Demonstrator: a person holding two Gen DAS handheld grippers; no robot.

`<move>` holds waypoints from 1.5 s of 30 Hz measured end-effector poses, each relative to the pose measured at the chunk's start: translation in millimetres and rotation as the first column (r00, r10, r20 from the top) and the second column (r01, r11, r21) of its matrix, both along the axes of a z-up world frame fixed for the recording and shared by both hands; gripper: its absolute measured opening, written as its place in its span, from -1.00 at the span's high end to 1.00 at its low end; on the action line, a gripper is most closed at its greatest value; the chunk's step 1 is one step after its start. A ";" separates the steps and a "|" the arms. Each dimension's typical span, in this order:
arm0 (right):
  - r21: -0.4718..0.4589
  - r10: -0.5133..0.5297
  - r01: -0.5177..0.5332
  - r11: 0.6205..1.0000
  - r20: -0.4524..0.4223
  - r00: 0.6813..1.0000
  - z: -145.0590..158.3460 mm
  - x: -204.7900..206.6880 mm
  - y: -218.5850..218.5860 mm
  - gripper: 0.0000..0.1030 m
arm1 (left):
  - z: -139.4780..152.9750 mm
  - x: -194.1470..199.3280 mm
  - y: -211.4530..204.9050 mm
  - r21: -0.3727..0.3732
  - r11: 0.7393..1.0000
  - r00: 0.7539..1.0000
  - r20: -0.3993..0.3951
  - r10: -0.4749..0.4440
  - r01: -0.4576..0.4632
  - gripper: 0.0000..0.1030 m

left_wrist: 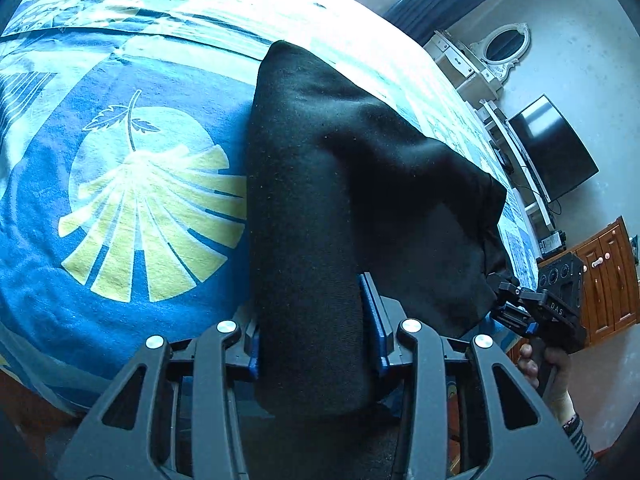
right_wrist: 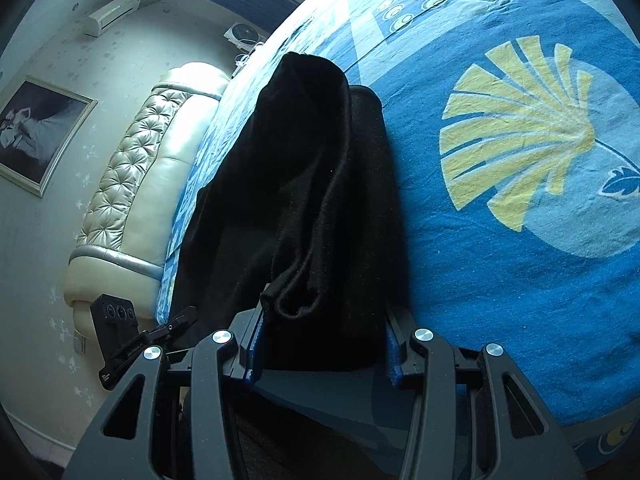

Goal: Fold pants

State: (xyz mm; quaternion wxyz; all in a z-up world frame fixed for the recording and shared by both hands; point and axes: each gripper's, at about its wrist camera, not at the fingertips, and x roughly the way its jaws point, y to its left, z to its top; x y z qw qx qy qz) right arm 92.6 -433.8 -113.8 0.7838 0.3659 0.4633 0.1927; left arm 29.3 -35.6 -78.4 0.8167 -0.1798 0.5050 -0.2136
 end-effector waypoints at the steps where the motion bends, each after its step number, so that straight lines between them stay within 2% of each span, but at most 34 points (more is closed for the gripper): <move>1: 0.002 -0.001 0.001 1.000 0.000 1.000 -0.4 0.2 0.1 0.10 | -0.7 0.9 0.3 -0.007 1.000 1.000 -0.004 0.002 -0.002 0.23; 21: 0.016 -0.002 0.002 1.000 0.005 1.000 -5.4 -3.1 -10.6 0.10 | -1.5 -1.5 5.5 -0.005 1.000 1.000 -0.002 0.005 -0.005 0.16; 25: 0.044 -0.007 0.006 0.999 0.003 1.000 -5.6 -3.6 -13.8 0.03 | -0.5 -1.5 4.6 0.006 1.000 1.000 0.010 0.000 0.000 -0.08; 28: 0.054 0.009 -0.009 0.999 0.002 1.000 -2.8 -3.3 -17.5 -0.10 | 2.3 -0.9 13.9 -0.059 0.998 1.000 0.011 -0.002 0.003 -0.33; 31: 0.001 0.014 -0.014 1.000 0.019 1.000 8.2 -2.4 -26.8 -0.19 | 10.1 3.1 29.2 -0.123 0.992 1.000 0.024 0.014 -0.011 -0.43; 33: 0.000 -0.016 0.016 1.000 0.048 0.999 15.8 -1.2 -38.6 -0.27 | 13.9 10.8 35.2 -0.141 0.990 1.000 0.023 0.014 -0.011 -0.54; 36: 0.014 -0.050 0.049 0.999 0.066 0.997 21.2 12.3 -53.4 -0.34 | 14.9 30.2 40.0 -0.187 0.982 1.000 0.010 -0.002 0.004 -0.57; 41: 0.068 -0.058 0.054 0.996 0.066 0.996 15.2 55.3 -59.0 -0.38 | 7.0 79.7 33.3 -0.215 0.976 0.999 -0.039 -0.021 0.012 -0.60; 45: 0.107 -0.061 0.056 0.993 0.046 0.997 5.1 85.7 -58.5 -0.39 | -10.4 115.2 20.8 -0.169 0.985 0.992 -0.107 -0.062 0.043 -0.60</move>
